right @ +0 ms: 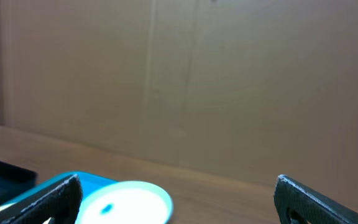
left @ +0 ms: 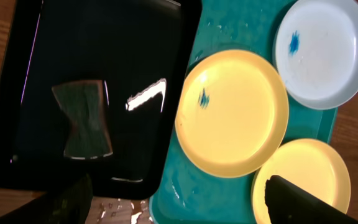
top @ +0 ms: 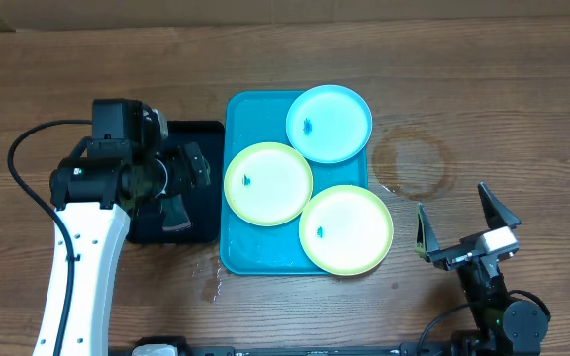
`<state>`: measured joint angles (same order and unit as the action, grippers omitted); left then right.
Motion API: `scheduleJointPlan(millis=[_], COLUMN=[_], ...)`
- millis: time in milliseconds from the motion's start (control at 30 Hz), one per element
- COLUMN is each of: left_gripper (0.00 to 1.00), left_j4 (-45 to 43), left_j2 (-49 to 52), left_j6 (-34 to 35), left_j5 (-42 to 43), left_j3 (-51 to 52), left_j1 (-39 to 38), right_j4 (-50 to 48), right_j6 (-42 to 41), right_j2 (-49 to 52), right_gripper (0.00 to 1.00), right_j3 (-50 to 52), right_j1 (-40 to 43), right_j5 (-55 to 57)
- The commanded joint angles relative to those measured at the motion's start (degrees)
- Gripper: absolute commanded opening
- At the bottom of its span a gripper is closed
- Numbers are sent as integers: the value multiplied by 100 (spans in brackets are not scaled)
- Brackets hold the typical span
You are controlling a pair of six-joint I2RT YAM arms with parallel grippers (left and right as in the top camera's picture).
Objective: Clean dirty plates on tray and stack at the side
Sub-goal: 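Move the left gripper over the sponge on the black tray, then reach the right gripper to the yellow plate's rim near the blue plate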
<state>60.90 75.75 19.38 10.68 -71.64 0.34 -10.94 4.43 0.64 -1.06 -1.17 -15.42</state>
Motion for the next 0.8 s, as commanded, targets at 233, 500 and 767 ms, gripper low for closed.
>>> scheduleJointPlan(millis=[233, 500, 767], left_gripper=[89, 97, 100], left_j4=[-149, 275, 730], left_j2=[-404, -837, -835], left_j6=[-52, -267, -345], left_j5=[-94, -105, -105], left_j3=[-498, -782, -782], left_j1=[-37, -37, -37], right_j4=[901, 3073, 4843], right_j6=[-1143, -1521, -1620], right_j2=[1300, 4291, 7082], right_gripper=[100, 100, 100], right_j3=[-1958, -5396, -8061], right_j1=[28, 26, 26], right_j5=[-313, -1043, -3126])
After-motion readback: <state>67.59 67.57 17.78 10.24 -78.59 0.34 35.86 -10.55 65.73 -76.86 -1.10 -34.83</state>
